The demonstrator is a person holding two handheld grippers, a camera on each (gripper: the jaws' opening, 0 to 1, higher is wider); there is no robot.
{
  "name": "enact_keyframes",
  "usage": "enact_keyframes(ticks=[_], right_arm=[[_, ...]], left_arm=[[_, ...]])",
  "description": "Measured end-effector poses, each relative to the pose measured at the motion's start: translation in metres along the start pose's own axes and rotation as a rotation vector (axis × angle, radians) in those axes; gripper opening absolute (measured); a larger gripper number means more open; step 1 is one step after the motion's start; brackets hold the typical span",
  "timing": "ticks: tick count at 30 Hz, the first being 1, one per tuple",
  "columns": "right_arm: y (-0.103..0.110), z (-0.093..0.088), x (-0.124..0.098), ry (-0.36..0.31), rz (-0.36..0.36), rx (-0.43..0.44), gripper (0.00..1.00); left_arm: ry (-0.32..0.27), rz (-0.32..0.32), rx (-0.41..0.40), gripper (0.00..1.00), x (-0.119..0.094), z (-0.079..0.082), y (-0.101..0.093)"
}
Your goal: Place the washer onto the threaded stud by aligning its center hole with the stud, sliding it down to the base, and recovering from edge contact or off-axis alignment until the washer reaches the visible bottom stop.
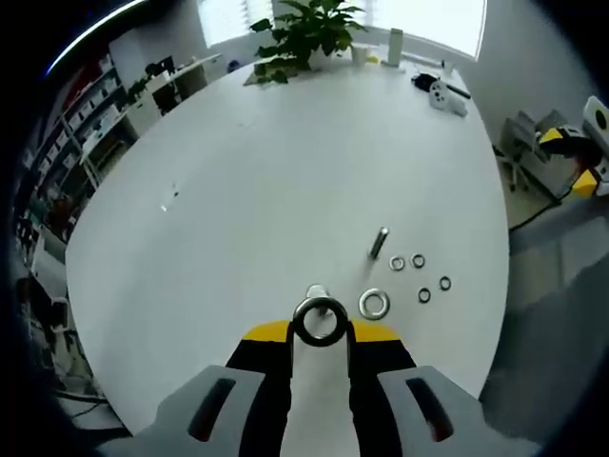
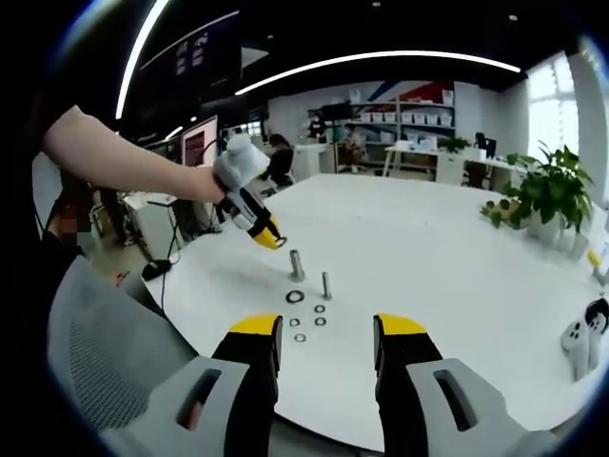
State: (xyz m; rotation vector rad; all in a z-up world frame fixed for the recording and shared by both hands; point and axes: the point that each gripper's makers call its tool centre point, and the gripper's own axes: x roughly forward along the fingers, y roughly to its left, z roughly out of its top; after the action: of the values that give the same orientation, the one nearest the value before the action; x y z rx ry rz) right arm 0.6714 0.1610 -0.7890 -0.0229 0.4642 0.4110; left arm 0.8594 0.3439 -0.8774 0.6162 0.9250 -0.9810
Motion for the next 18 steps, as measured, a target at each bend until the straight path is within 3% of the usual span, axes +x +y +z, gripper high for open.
enact_keyframes(ticks=[8,18], right_arm=[[-0.003,0.005,-0.002,-0.029,-0.014,0.001,0.41],[-0.006,0.008,-0.003,-0.047,-0.028,0.011,0.41]], left_arm=[[0.023,-0.019,0.012,0.19,0.015,0.009,0.0],[0.071,-0.027,0.062,0.19,0.03,0.008,-0.002]])
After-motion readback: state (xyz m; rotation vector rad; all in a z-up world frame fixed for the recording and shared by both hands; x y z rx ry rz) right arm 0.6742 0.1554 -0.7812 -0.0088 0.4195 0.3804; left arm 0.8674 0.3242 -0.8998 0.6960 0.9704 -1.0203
